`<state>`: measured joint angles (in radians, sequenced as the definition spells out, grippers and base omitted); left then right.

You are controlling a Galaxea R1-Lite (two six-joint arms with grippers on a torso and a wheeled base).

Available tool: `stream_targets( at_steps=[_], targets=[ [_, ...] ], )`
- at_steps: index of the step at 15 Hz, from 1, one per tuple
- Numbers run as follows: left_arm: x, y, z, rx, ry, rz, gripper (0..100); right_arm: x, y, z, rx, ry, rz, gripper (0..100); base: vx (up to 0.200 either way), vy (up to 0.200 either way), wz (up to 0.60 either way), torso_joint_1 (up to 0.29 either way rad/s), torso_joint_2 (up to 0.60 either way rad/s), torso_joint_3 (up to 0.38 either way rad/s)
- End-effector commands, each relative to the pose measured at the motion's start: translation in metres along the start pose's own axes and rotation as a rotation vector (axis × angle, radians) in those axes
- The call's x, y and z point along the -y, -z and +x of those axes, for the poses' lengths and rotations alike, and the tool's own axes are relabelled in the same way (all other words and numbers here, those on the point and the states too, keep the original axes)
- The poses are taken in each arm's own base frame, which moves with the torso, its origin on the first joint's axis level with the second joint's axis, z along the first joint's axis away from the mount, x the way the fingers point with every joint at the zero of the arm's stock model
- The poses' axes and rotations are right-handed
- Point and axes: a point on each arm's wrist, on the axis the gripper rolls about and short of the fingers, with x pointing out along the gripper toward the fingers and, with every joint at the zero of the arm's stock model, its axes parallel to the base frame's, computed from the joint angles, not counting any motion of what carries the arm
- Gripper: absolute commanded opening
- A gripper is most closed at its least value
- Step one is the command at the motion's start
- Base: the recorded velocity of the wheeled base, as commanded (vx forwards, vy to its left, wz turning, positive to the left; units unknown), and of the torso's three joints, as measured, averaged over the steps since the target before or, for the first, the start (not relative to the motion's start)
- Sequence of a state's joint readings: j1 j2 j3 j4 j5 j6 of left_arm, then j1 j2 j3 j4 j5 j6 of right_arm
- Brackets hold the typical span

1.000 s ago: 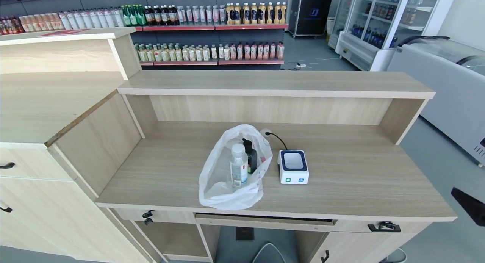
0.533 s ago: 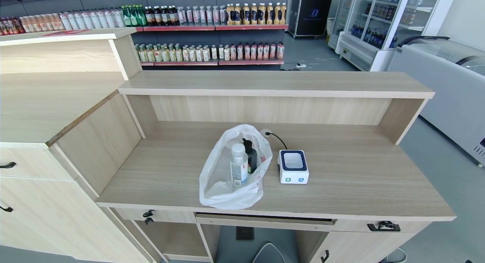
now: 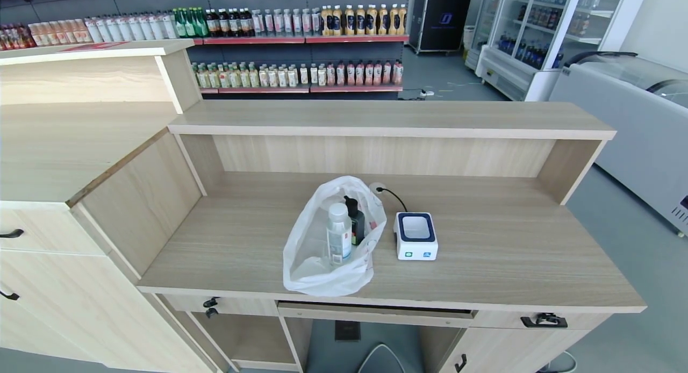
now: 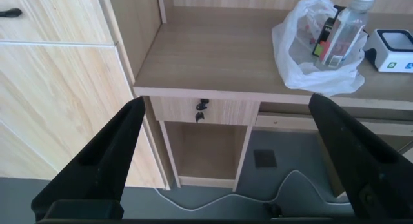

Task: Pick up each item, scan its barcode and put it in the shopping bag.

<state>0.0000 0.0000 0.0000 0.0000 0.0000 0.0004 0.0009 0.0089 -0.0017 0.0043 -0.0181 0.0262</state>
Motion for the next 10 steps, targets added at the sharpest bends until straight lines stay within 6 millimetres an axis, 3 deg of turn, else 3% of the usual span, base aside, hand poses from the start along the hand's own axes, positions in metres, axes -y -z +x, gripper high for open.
stream_targets(
  at_steps=[1, 10],
  targets=[
    [0.0000, 0.0000, 0.0000, 0.000, 0.000, 0.000, 100, 0.0000, 0.0003, -0.0007, 0.008, -0.001, 0.000, 100, 0.000, 0.000, 0.00, 0.000, 0.00, 0.000],
    [0.0000, 0.0000, 0.0000, 0.000, 0.000, 0.000, 100, 0.0000, 0.0003, -0.0007, 0.008, -0.001, -0.006, 100, 0.000, 0.000, 0.00, 0.000, 0.00, 0.000]
  ],
)
